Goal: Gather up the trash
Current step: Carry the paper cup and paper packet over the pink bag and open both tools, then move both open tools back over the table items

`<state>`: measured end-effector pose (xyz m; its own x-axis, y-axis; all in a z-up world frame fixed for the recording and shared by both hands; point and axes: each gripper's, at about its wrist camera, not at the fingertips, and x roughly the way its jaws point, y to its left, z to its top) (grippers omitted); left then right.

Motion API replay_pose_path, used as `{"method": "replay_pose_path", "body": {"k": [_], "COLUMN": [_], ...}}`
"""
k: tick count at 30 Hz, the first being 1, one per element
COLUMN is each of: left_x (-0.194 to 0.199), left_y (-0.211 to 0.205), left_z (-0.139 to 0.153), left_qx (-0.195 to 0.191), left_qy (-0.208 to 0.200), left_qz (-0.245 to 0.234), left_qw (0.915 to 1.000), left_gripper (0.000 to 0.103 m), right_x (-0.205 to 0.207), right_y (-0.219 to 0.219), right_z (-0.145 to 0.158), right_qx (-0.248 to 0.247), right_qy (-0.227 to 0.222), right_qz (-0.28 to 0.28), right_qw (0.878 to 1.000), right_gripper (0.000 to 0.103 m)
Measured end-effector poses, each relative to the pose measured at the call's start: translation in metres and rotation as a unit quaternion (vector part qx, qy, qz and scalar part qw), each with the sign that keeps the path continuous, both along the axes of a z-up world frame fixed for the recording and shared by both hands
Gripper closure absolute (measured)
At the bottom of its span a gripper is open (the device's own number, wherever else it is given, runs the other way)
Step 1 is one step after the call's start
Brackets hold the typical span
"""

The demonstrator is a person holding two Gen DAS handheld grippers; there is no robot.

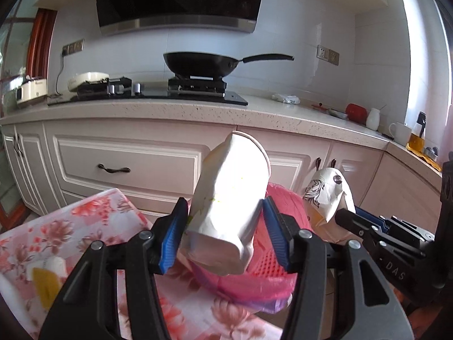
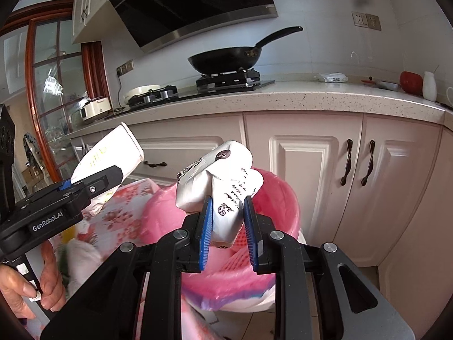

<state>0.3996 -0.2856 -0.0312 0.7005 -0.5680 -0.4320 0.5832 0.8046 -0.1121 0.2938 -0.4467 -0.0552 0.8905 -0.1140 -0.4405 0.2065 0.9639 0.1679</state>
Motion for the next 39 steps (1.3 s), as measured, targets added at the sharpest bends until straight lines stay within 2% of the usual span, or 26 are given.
{"method": "replay_pose_path", "body": {"k": [6, 8, 13, 16, 18, 21, 23, 29, 36, 39], "left_x": [0.03, 0.039, 0.042, 0.036, 0.028, 0.008, -0.006, -0.046, -0.085, -0.1], "left_y": [-0.023, -0.029, -0.02, -0.008, 0.004, 0.029, 0.046, 0.108, 0.184, 0.209], "left_z": [-0.011, -0.015, -0.017, -0.015, -0.013, -0.01, -0.009, -0.008, -0.017, -0.019], "left_qx": [0.0, -0.001, -0.001, -0.002, -0.001, 0.001, 0.007, 0.013, 0.03, 0.04], "left_qy": [0.013, 0.015, 0.007, 0.006, 0.001, -0.007, -0.011, -0.015, -0.011, -0.016], "left_qz": [-0.007, -0.007, 0.003, 0.012, 0.02, 0.042, 0.059, 0.104, 0.156, 0.171], "left_qw": [0.9999, 0.9999, 1.0, 0.9999, 0.9998, 0.9991, 0.9982, 0.9944, 0.9873, 0.9842], "left_gripper": [0.046, 0.038, 0.032, 0.032, 0.03, 0.021, 0.015, 0.005, 0.005, 0.005], "right_x": [0.028, 0.033, 0.025, 0.015, 0.005, -0.012, -0.023, -0.044, -0.051, -0.052], "right_y": [-0.011, -0.014, -0.019, -0.017, -0.013, -0.002, 0.007, 0.045, 0.095, 0.116], "right_z": [-0.013, -0.017, -0.019, -0.017, -0.014, -0.007, -0.003, 0.003, 0.003, 0.002], "right_qx": [0.004, 0.001, 0.007, 0.008, 0.009, 0.016, 0.018, 0.019, 0.033, 0.036], "right_qy": [0.008, 0.015, 0.013, 0.014, 0.011, 0.005, -0.002, -0.004, 0.002, 0.005], "right_qz": [0.012, 0.007, -0.005, -0.006, -0.007, -0.004, 0.0, 0.025, 0.056, 0.068], "right_qw": [1.0, 1.0, 1.0, 1.0, 1.0, 1.0, 1.0, 1.0, 0.998, 0.997], "right_gripper": [0.079, 0.078, 0.075, 0.075, 0.075, 0.071, 0.056, 0.054, 0.044, 0.042]}}
